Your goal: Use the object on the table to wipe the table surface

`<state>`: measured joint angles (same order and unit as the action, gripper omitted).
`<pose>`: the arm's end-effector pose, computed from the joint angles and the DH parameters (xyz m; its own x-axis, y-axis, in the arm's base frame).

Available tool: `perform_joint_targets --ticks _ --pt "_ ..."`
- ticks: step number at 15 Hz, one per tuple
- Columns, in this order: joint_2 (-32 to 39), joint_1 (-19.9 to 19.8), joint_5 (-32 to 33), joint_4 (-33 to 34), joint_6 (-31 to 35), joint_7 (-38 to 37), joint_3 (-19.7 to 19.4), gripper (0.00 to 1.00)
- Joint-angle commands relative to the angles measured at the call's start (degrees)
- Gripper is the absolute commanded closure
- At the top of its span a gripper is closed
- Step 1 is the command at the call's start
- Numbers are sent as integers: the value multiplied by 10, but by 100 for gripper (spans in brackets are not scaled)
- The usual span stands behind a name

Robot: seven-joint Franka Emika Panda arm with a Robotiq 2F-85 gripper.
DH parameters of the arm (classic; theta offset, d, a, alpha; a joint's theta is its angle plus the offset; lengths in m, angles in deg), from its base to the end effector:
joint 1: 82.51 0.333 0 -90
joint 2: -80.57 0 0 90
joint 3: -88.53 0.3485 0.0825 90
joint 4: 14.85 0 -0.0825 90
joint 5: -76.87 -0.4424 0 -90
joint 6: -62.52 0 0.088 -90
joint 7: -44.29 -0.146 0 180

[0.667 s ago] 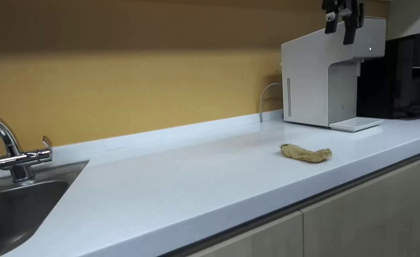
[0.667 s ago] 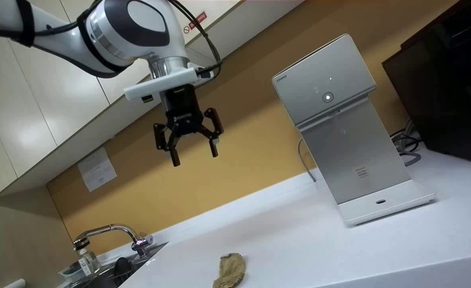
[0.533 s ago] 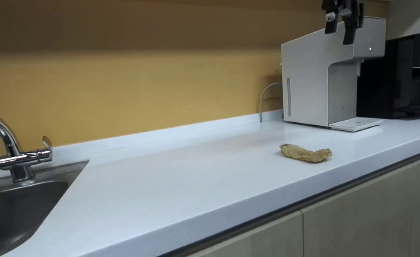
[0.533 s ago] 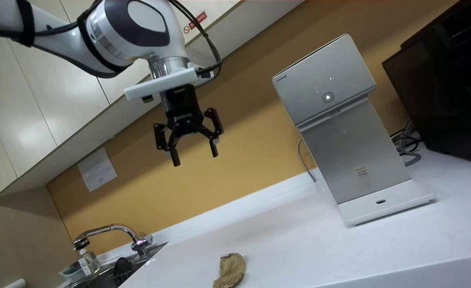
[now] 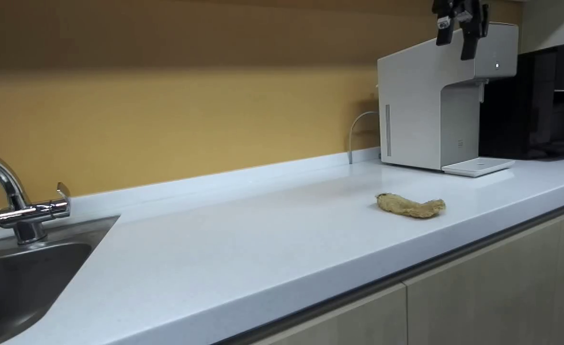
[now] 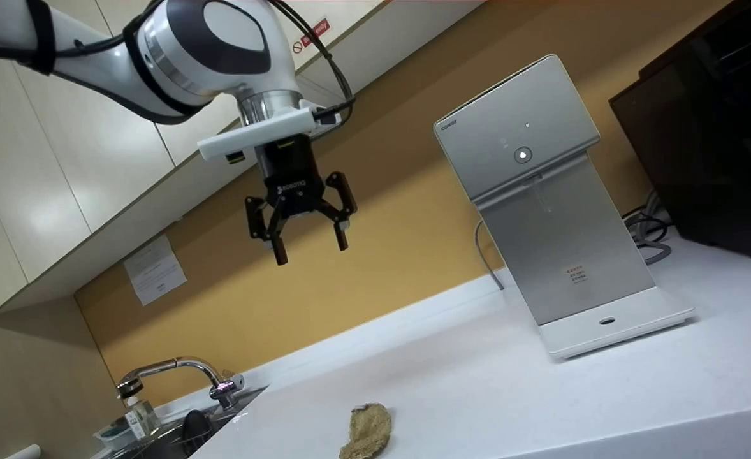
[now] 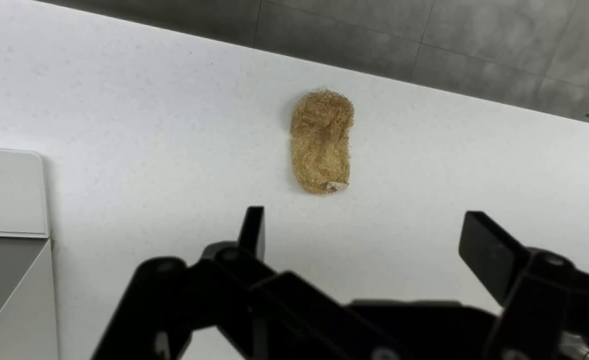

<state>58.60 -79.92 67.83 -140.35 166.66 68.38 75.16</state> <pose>0.4805 -0.0803 0.5165 0.9759 0.1975 0.0922 0.2134 -0.9522 -0.2187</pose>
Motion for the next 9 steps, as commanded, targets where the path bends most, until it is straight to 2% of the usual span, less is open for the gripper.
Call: perform_joint_targets --ticks 1,6,9 --pt "2 -15 -5 1 -2 4 13 0" --pt "8 -21 42 -26 79 -18 54 0" --pt "36 -19 67 -41 141 -34 79 0"
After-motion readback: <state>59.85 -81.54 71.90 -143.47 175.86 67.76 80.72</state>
